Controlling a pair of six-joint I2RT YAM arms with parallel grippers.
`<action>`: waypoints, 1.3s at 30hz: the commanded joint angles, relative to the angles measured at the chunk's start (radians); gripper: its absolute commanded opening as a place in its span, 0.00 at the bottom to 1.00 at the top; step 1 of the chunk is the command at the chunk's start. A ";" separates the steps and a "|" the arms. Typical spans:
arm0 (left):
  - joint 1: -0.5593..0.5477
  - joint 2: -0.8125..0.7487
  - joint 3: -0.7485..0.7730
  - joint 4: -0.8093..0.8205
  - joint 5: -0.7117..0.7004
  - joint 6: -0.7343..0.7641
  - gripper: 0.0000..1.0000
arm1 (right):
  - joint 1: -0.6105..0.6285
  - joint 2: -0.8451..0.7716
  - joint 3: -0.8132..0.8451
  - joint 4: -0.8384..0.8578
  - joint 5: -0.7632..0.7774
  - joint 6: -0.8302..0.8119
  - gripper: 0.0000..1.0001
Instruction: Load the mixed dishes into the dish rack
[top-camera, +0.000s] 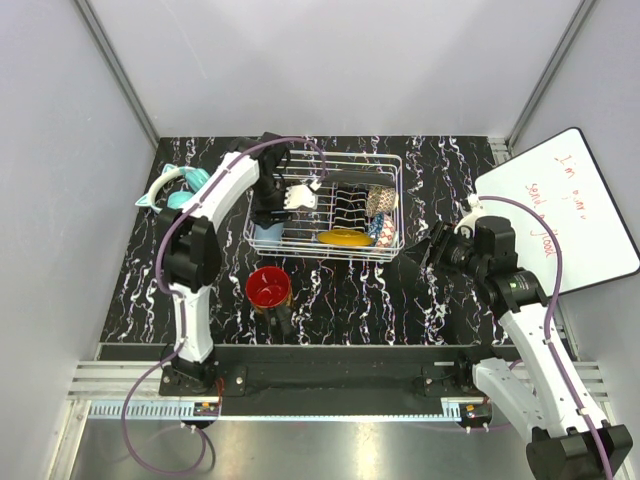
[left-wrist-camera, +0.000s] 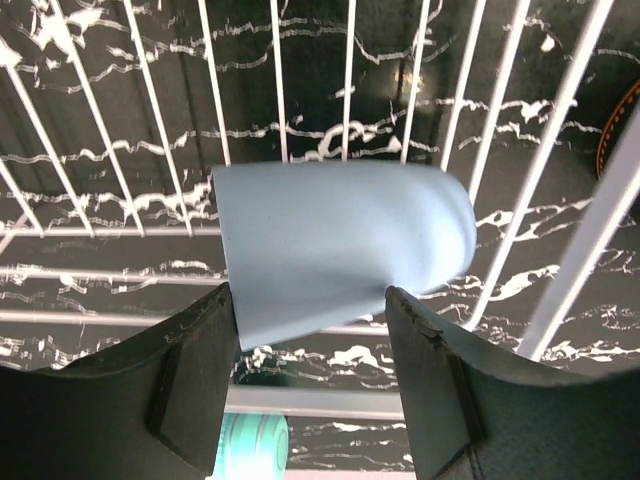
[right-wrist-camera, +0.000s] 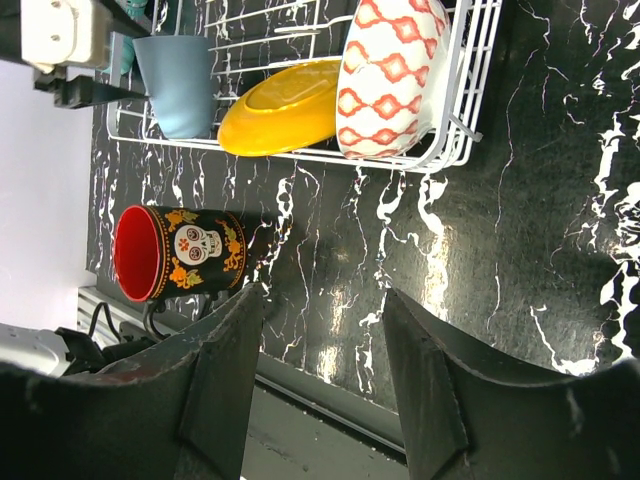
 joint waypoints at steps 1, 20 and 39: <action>0.002 -0.100 -0.059 -0.245 -0.022 0.014 0.62 | -0.002 0.002 0.000 0.015 0.022 -0.025 0.59; -0.026 -0.207 -0.168 -0.245 0.015 -0.028 0.61 | -0.003 0.011 -0.017 0.022 0.035 -0.034 0.59; -0.026 -0.138 -0.097 -0.246 -0.008 -0.032 0.00 | -0.003 -0.003 -0.036 0.027 0.035 -0.017 0.58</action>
